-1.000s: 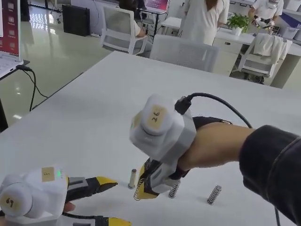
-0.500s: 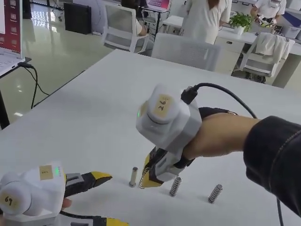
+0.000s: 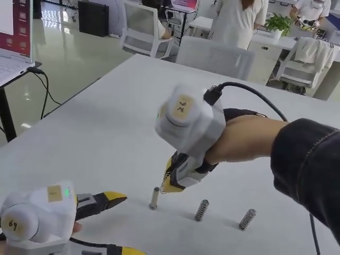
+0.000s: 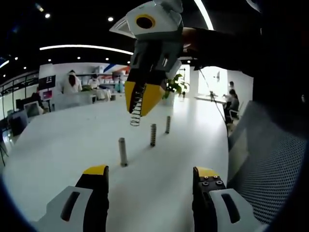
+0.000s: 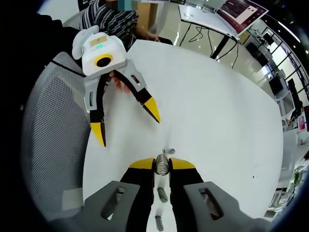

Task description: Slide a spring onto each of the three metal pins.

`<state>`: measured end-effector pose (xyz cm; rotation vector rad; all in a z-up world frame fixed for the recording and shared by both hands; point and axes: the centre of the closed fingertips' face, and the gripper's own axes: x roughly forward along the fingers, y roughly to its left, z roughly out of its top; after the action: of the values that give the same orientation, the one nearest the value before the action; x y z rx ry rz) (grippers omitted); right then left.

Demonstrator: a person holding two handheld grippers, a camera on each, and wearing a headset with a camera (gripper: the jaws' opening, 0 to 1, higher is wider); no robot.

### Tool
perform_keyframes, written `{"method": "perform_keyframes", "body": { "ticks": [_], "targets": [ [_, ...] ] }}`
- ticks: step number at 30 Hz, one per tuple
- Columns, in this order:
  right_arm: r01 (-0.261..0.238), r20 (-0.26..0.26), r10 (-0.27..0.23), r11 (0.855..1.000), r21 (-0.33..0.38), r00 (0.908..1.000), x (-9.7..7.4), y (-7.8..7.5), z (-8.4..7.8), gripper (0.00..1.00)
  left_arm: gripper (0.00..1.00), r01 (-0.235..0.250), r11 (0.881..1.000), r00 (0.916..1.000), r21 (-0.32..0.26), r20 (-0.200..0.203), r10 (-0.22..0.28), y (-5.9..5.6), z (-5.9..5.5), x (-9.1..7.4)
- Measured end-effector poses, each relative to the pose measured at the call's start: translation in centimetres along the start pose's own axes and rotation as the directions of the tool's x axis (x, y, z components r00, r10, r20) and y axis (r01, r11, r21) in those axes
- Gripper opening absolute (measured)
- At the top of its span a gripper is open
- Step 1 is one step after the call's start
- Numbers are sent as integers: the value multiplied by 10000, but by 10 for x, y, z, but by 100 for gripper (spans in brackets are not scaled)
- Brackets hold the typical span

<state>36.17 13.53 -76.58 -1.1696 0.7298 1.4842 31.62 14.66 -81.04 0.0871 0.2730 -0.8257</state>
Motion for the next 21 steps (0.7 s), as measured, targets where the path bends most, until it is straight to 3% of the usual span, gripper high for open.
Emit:
{"method": "perform_keyframes", "body": {
  "ticks": [9,21],
  "targets": [
    [95,-191,-95,10000,28,9998,14,-12,-5,9,67,77,10000,10000,26,-21,-77,-5,0,1],
    [-73,-122,74,10000,43,9999,23,-14,-1,9,66,28,10000,10000,-36,-68,-28,-4,-2,0]
  ]
}}
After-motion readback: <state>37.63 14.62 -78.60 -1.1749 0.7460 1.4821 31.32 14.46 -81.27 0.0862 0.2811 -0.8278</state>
